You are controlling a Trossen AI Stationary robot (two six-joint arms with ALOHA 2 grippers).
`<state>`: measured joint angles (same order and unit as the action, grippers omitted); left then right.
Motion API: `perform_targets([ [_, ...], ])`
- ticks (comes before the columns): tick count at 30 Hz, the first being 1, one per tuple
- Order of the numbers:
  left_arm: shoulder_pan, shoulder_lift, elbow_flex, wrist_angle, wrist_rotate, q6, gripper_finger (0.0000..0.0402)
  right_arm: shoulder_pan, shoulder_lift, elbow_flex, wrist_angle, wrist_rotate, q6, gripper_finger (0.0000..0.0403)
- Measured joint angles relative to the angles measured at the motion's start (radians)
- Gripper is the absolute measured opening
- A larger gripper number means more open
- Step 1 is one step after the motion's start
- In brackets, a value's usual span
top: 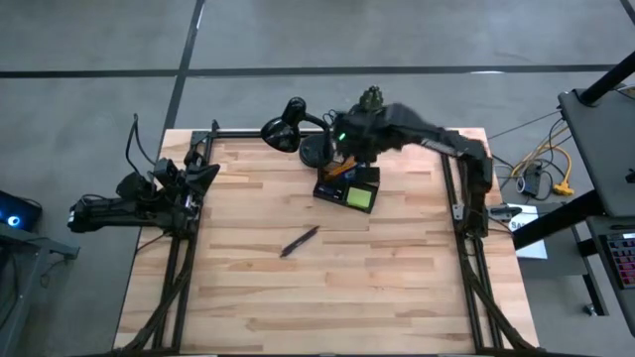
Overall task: Pick and place office supplies into organizer
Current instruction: Put the bottom black pen into the black desk organizer
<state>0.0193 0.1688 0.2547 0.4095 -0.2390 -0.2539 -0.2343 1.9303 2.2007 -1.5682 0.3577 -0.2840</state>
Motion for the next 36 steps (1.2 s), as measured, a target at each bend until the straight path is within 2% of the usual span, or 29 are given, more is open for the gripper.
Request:
perform_targets([
  [3,0.0,0.0,0.0,0.0,0.0,0.0,0.0,-0.047,-0.055,-0.003,0.013,-0.189,0.097,0.0054],
  [6,0.0,0.0,0.0,0.0,0.0,0.003,0.0,-0.08,-0.117,-0.017,0.037,-0.274,0.17,0.0054],
  [10,0.0,0.0,0.0,0.0,0.0,0.003,0.0,-0.077,-0.21,-0.056,0.142,-0.285,0.188,0.0054],
  [16,0.0,0.0,0.0,0.0,0.0,0.003,0.0,-0.011,-0.382,-0.191,0.437,-0.288,0.232,0.0054],
  [22,0.0,0.0,0.0,0.0,0.0,0.004,0.0,0.067,-0.562,-0.438,0.829,-0.299,0.278,0.0054],
  [26,0.0,0.0,0.0,0.0,0.0,0.005,0.0,0.11,-0.656,-0.658,1.124,-0.362,0.342,0.0054],
  [32,0.0,0.0,0.0,0.0,0.0,0.005,0.0,0.169,-0.674,-0.919,1.525,-0.366,0.415,0.0054],
  [36,0.0,0.0,0.0,0.0,0.0,0.004,0.0,0.186,-0.618,-0.963,1.583,-0.366,0.442,0.0054],
])
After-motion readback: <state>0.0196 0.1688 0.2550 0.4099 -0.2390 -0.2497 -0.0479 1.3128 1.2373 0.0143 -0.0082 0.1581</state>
